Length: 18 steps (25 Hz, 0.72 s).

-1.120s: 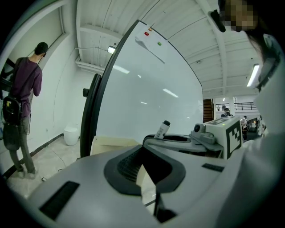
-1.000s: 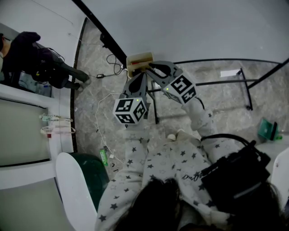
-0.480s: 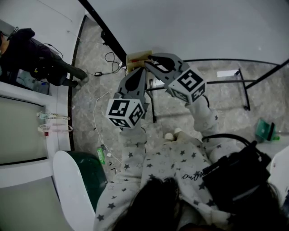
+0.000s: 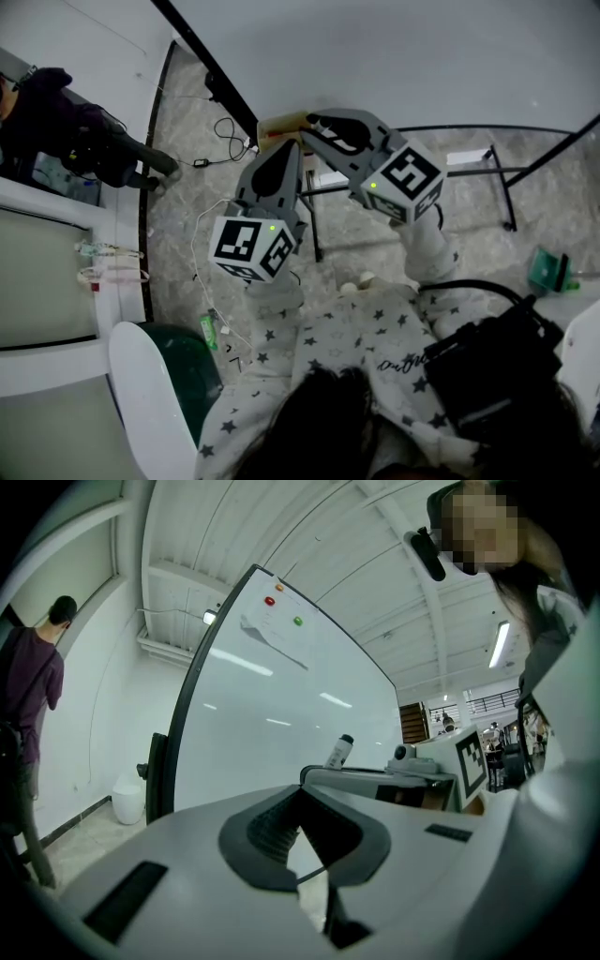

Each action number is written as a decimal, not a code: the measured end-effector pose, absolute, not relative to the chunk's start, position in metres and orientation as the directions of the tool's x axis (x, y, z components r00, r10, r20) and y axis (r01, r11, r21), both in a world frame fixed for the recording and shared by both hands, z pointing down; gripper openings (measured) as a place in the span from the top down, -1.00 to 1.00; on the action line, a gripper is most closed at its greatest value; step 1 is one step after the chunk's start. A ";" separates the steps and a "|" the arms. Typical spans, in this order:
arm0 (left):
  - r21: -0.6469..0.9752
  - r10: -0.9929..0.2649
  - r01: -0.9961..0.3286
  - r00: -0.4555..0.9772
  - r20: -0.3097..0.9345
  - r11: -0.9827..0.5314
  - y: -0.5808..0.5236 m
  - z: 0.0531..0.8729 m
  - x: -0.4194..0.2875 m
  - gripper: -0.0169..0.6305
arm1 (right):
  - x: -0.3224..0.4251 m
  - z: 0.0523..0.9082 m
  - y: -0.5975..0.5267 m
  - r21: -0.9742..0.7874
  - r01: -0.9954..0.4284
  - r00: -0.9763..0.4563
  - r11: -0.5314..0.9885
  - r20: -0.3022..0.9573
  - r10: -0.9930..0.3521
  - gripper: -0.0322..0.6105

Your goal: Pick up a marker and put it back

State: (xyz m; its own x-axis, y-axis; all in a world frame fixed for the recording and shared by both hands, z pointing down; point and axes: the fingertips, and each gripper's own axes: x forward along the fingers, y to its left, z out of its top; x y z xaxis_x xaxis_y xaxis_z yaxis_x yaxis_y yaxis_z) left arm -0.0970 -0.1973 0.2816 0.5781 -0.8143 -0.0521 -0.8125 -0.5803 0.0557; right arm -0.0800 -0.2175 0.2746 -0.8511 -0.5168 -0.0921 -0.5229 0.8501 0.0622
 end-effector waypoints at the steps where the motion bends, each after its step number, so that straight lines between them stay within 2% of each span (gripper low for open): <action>1: 0.055 -0.816 -0.814 0.576 -0.050 -0.578 -0.198 0.282 -0.097 0.94 | -0.081 0.274 -0.217 0.063 -0.521 -0.853 0.852 -0.092 -0.514 0.64; 18: 0.047 -0.830 -0.829 0.556 -0.043 -0.558 -0.200 0.283 -0.102 0.94 | -0.083 0.274 -0.218 0.017 -0.493 -0.866 0.870 -0.101 -0.490 0.64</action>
State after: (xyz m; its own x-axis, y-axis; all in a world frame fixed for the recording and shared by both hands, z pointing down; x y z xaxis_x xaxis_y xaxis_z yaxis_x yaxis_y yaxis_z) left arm -0.1018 -0.1995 0.2832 0.5561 -0.8300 -0.0432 -0.8287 -0.5577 0.0467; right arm -0.0832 -0.2182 0.2743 -0.8661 -0.4895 -0.1015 -0.4935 0.8696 0.0170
